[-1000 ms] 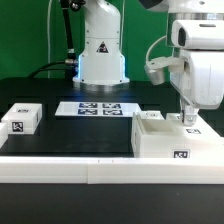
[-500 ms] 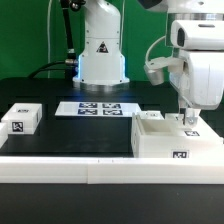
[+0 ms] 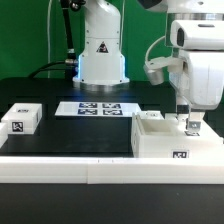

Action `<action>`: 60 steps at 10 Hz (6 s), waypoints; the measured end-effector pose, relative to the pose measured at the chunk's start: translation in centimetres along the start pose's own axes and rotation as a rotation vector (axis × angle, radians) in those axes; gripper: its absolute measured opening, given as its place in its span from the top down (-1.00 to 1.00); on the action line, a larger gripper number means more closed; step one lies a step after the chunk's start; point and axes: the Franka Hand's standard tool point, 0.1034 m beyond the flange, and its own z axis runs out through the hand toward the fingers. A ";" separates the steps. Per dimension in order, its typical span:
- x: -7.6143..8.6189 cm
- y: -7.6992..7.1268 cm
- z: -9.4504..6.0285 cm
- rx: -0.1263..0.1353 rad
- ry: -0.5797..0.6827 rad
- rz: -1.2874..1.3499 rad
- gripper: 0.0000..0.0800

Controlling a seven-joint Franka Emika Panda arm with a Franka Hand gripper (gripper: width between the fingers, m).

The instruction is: Assemble cabinet

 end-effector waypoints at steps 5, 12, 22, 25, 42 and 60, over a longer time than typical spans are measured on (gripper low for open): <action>-1.0 -4.8 -3.2 -0.009 -0.023 0.036 -0.99; -1.3 -6.0 -2.7 0.000 -0.025 0.038 -0.99; -2.6 -13.7 -0.2 0.034 -0.015 0.022 -0.99; -2.2 -14.8 2.1 0.043 0.011 0.023 -0.99; -2.7 -15.8 3.9 0.069 0.018 0.040 -0.69; -4.3 -14.5 -0.2 0.066 -0.036 0.045 0.83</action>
Offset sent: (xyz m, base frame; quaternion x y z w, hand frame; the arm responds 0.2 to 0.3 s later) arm -0.0557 -0.0023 0.0295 -0.0003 -0.0196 0.0368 0.9991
